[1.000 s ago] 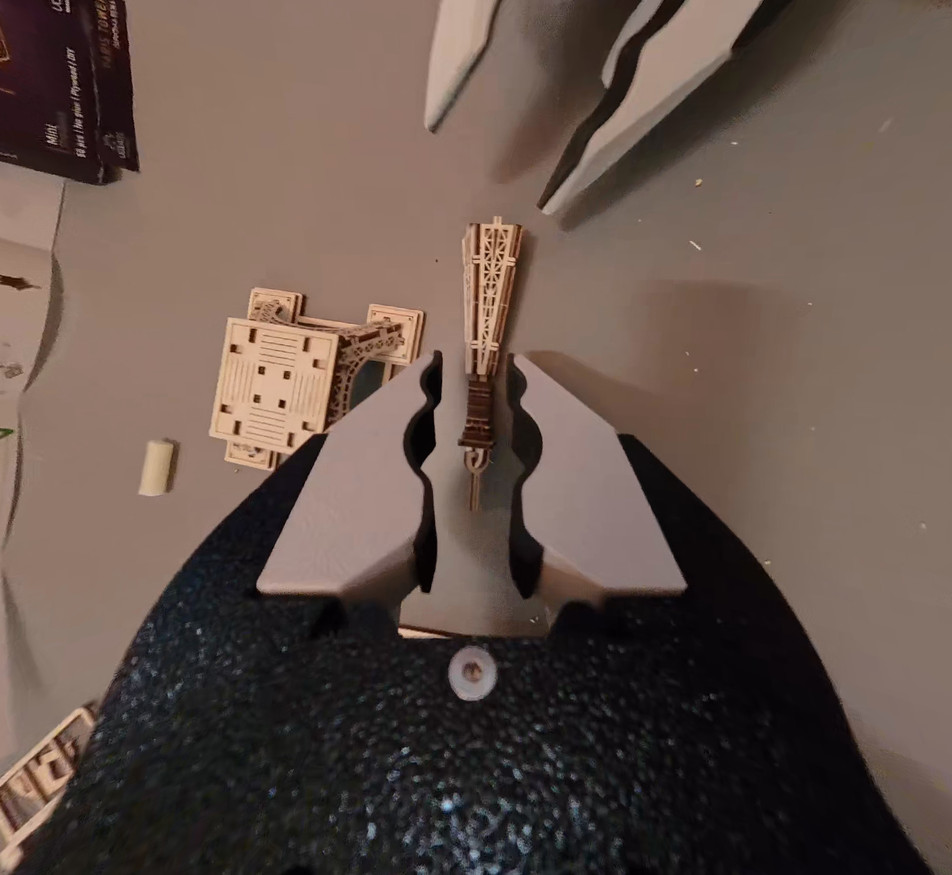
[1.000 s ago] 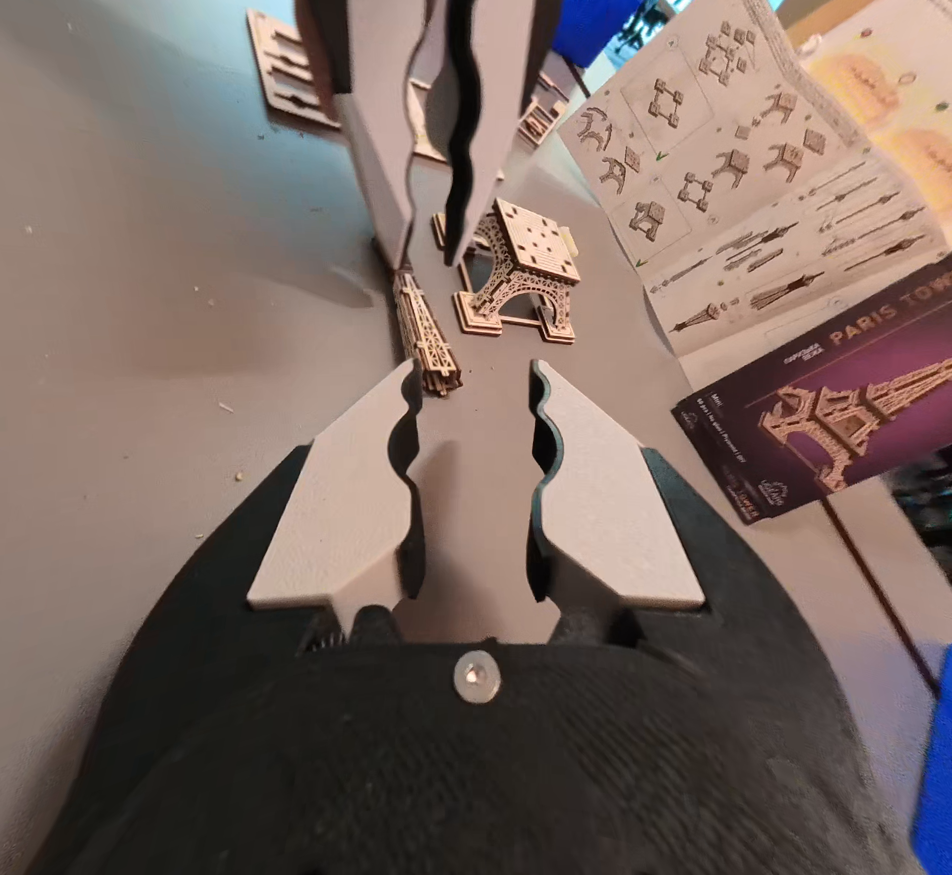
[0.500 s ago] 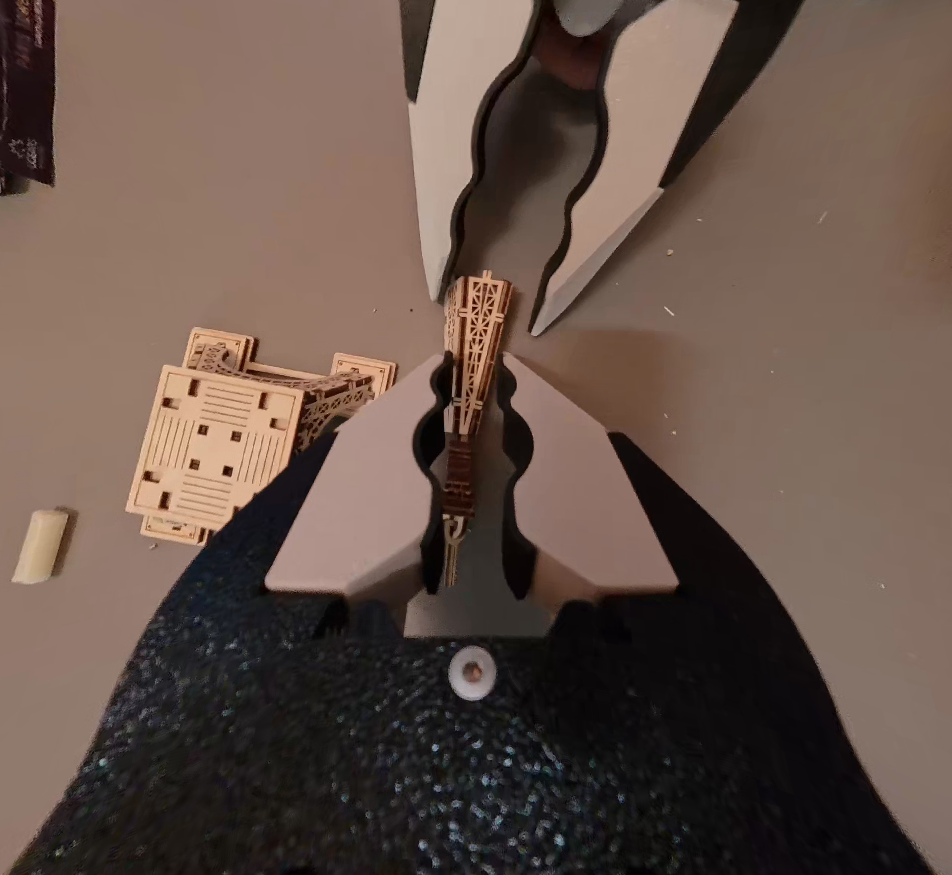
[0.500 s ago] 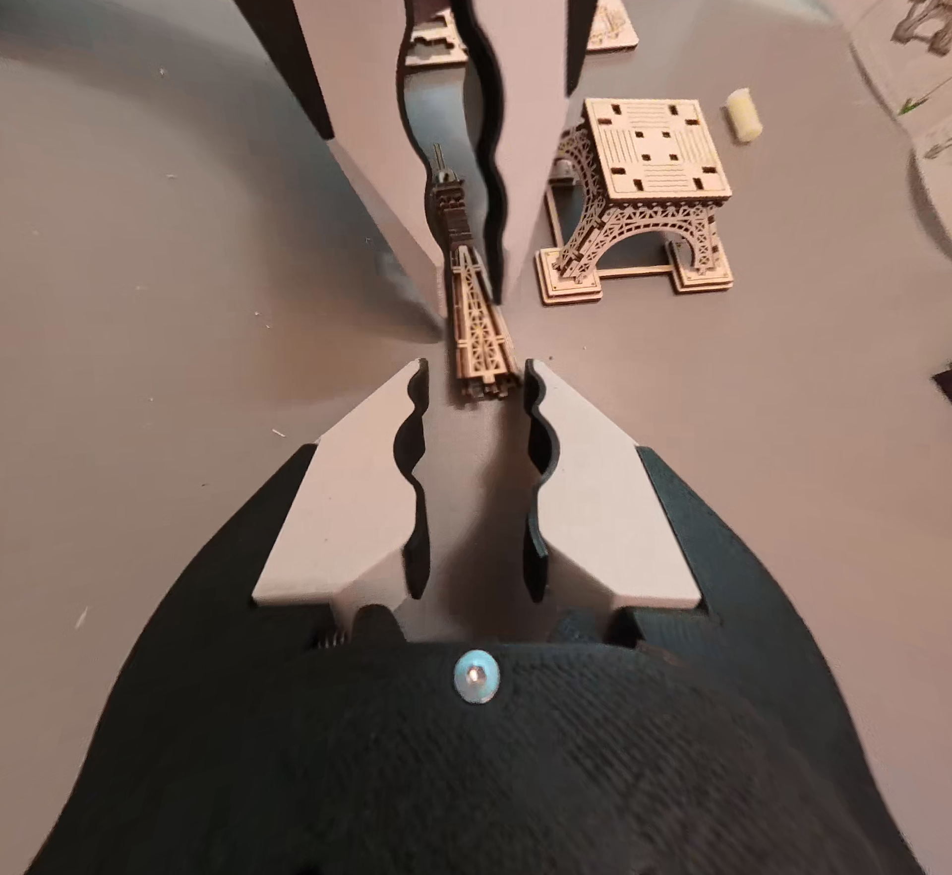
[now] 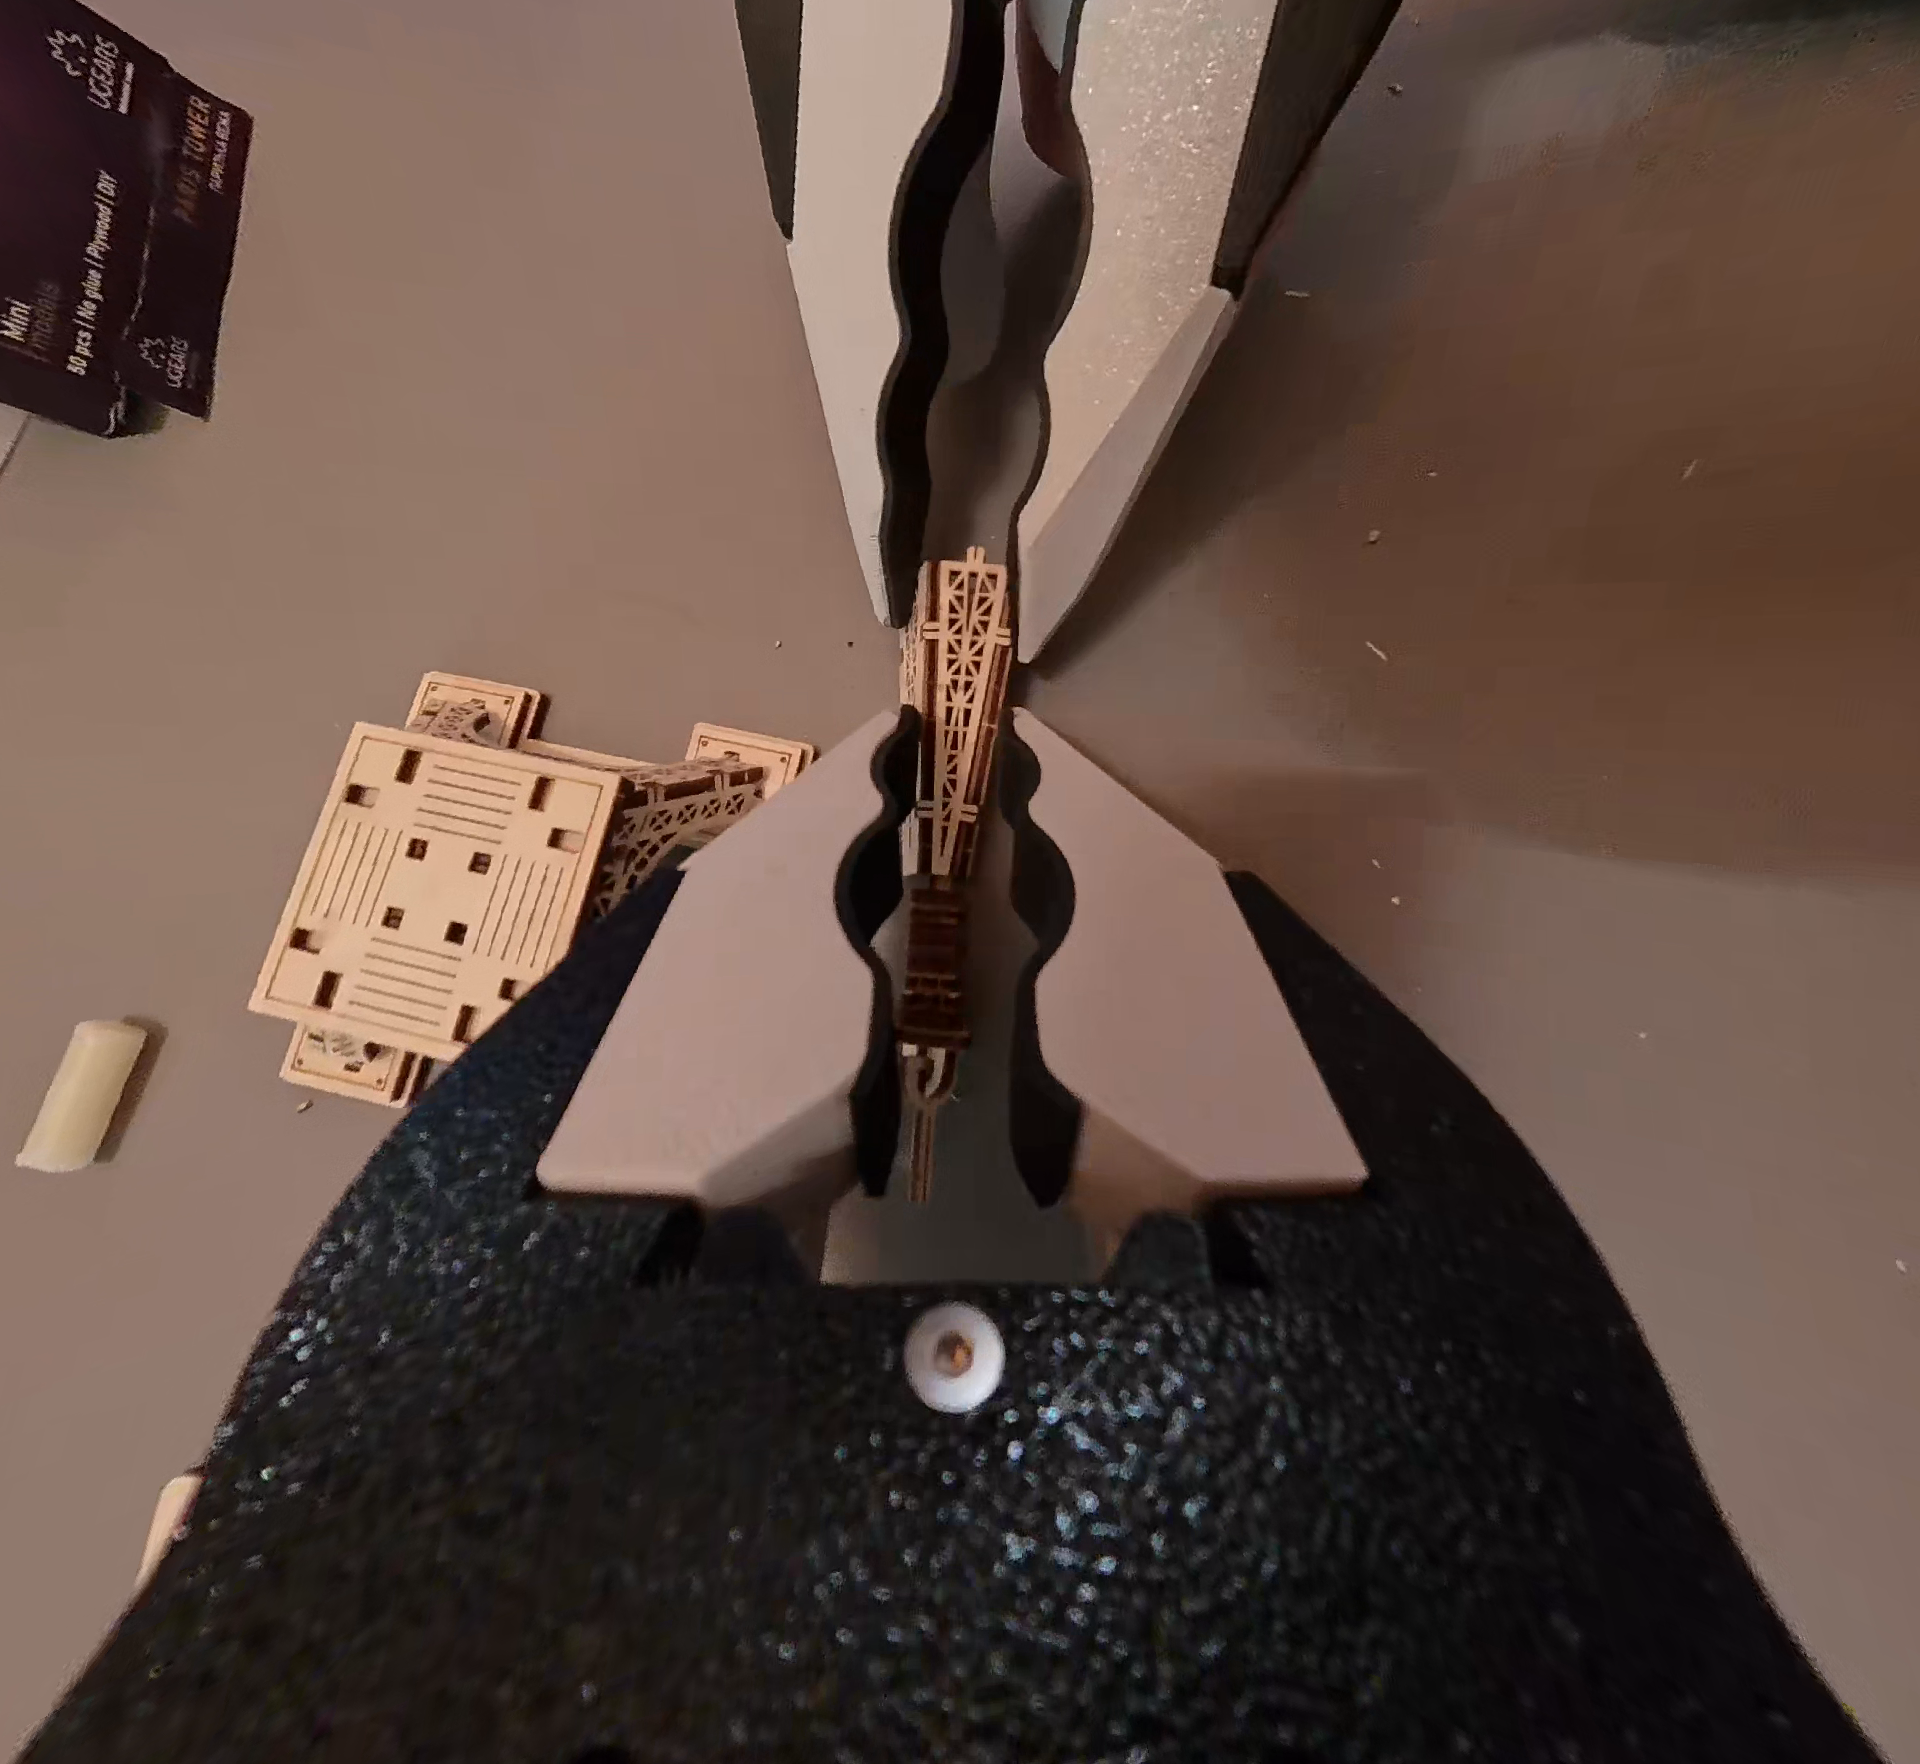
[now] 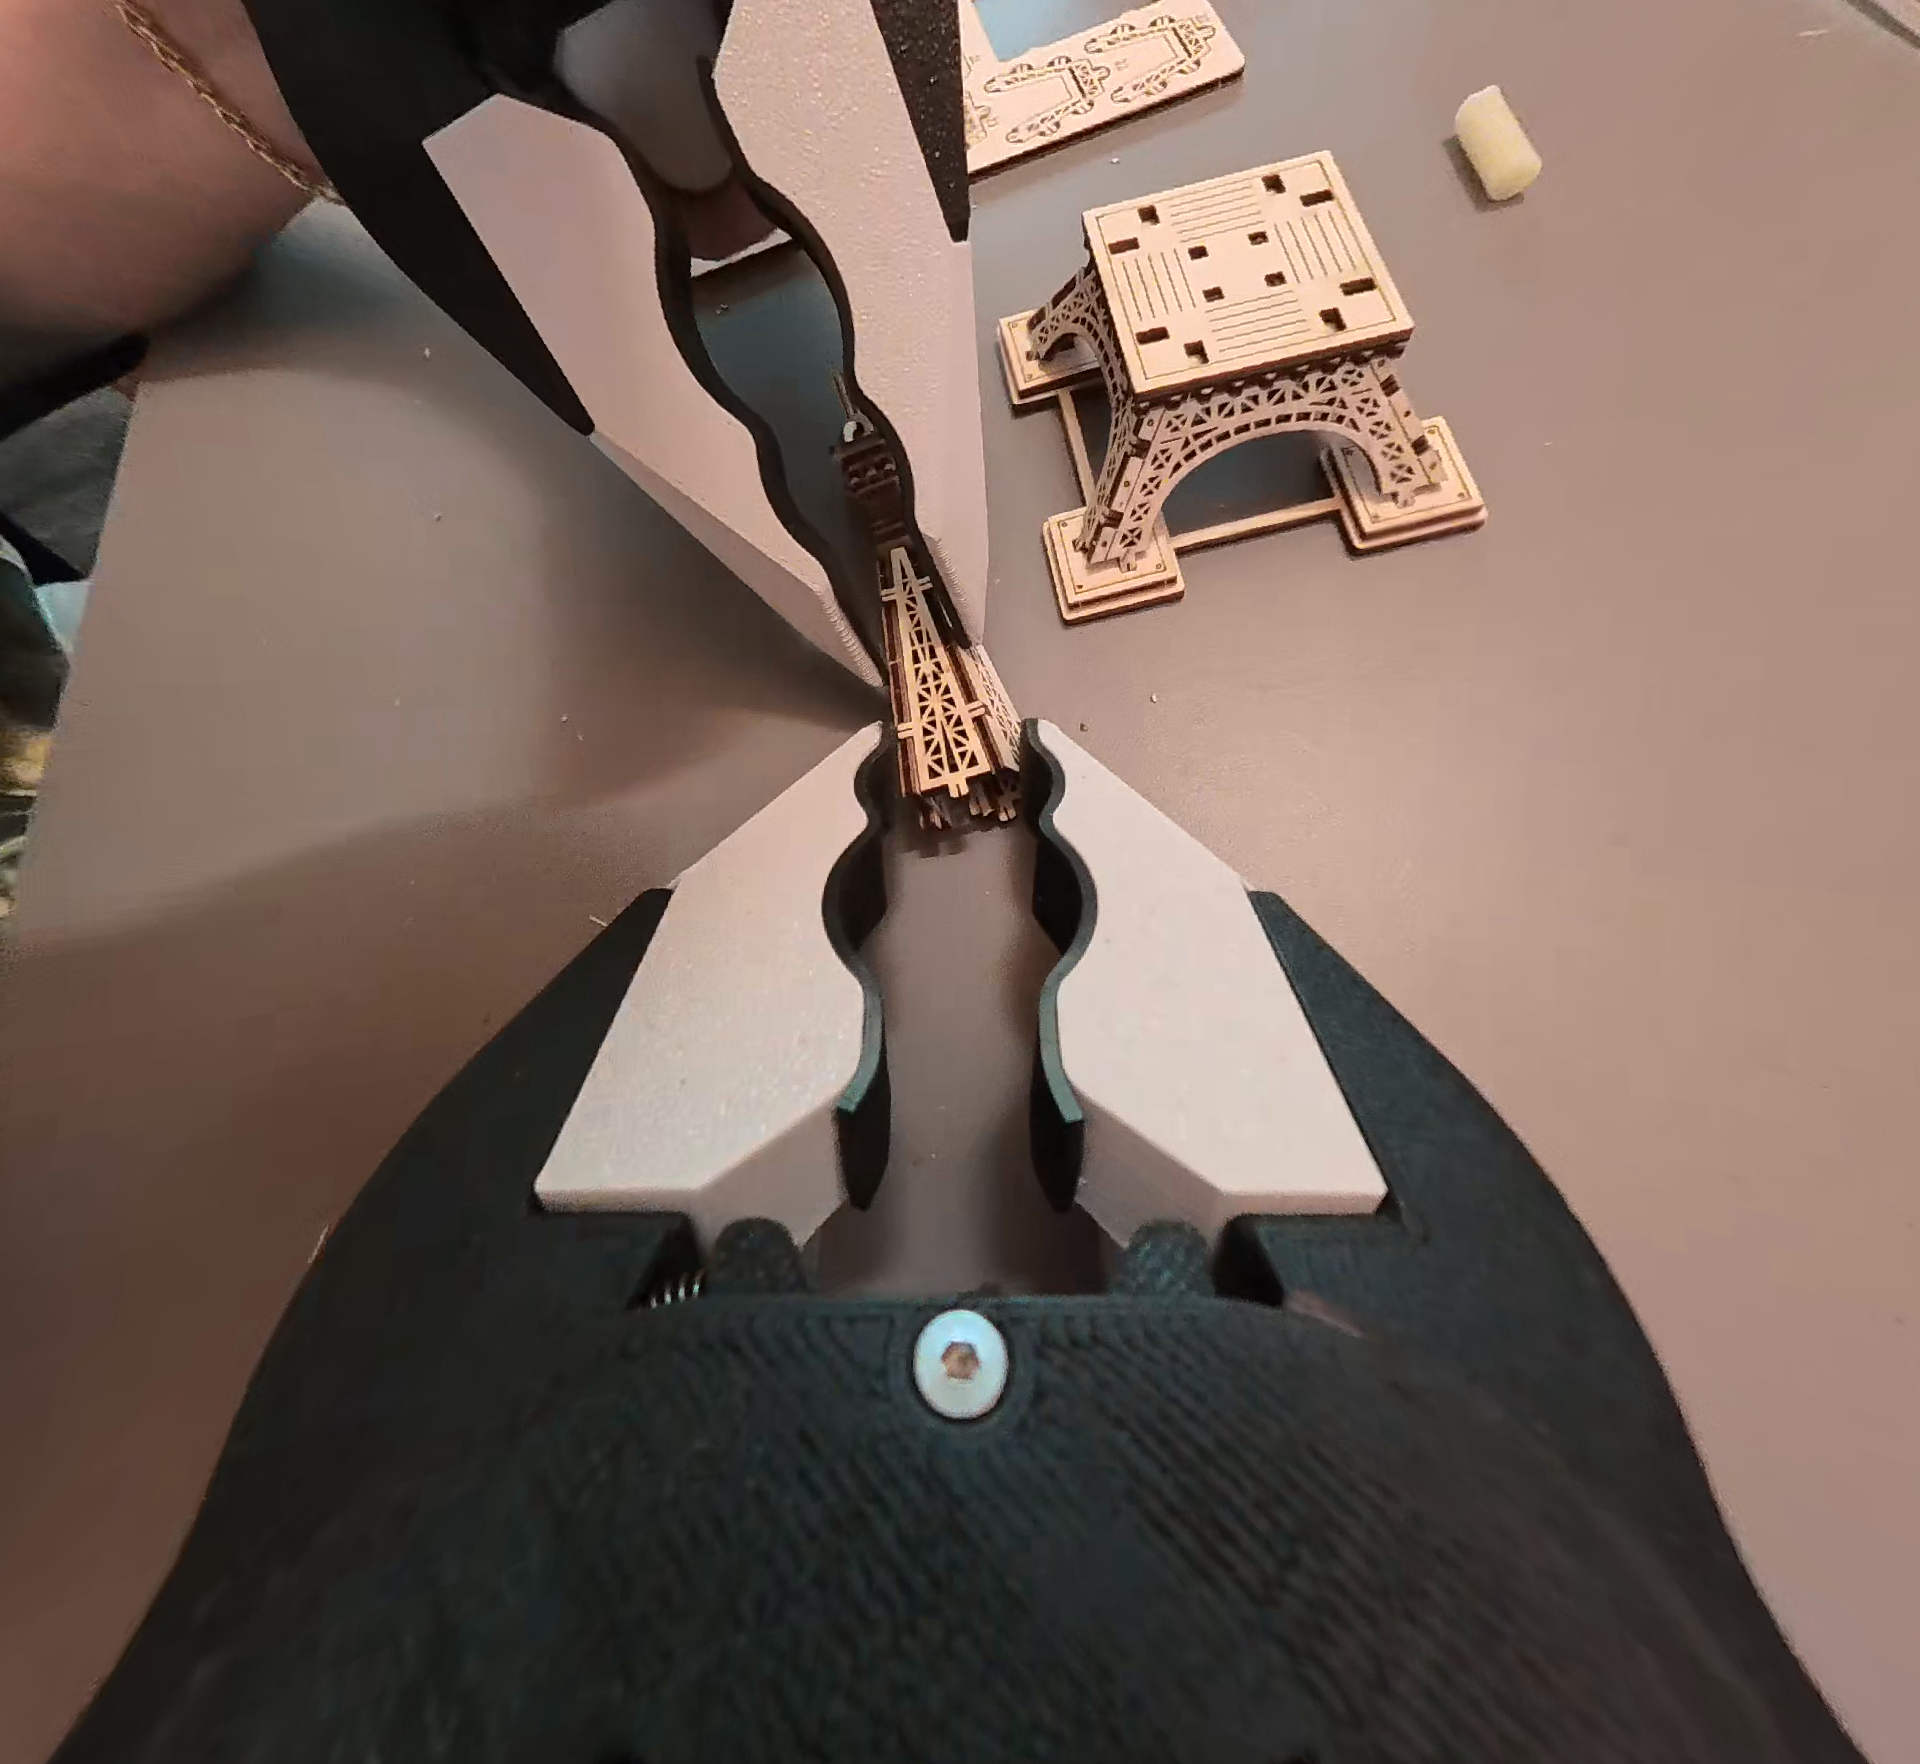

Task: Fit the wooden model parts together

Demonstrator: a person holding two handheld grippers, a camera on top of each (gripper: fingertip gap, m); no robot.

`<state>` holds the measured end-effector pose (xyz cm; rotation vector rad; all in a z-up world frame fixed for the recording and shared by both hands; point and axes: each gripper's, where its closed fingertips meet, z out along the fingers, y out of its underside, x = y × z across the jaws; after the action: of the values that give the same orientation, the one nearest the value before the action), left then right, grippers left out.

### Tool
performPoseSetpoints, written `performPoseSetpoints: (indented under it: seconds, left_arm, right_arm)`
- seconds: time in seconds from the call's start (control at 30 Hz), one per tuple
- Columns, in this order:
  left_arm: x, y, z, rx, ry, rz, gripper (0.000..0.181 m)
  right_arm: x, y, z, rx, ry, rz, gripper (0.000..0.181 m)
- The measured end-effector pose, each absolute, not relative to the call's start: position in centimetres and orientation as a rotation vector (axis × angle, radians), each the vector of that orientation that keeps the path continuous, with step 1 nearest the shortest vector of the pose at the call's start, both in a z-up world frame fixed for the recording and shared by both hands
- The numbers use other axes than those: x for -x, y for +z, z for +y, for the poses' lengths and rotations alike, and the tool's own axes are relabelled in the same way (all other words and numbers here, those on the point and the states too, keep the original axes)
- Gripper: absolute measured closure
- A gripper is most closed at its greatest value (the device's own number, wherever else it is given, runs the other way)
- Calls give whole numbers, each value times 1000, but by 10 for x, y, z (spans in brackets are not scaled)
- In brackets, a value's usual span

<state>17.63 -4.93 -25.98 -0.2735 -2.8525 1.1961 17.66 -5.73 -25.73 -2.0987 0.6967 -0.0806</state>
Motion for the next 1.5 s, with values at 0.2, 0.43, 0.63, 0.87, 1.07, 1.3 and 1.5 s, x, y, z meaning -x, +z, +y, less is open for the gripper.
performPoseSetpoints:
  seconds: [0.2,0.43,0.63,0.87,1.07,1.3,1.5]
  left_arm:
    - [-178,-260,-51,226,1218,-2814,168]
    - [-181,-270,-47,272,1142,-2925,166]
    - [-180,-268,-46,501,1216,-3041,167]
    - [-172,-249,-40,1058,1588,-3283,167]
    - [-166,-244,-35,1661,1596,-3436,166]
    - [-160,-234,-37,2240,1597,-3405,166]
    - [-155,-235,-34,2239,1670,-3360,163]
  right_arm:
    - [-179,-257,-59,2067,-5,743,160]
    - [-179,-261,-59,2110,-75,726,157]
    - [-175,-259,-57,2151,-211,637,159]
    - [-167,-250,-54,2153,-430,491,140]
    - [-155,-249,-47,2158,-425,391,137]
    - [-151,-239,-43,2101,-482,384,137]
    - [-146,-250,-39,2179,-527,319,158]
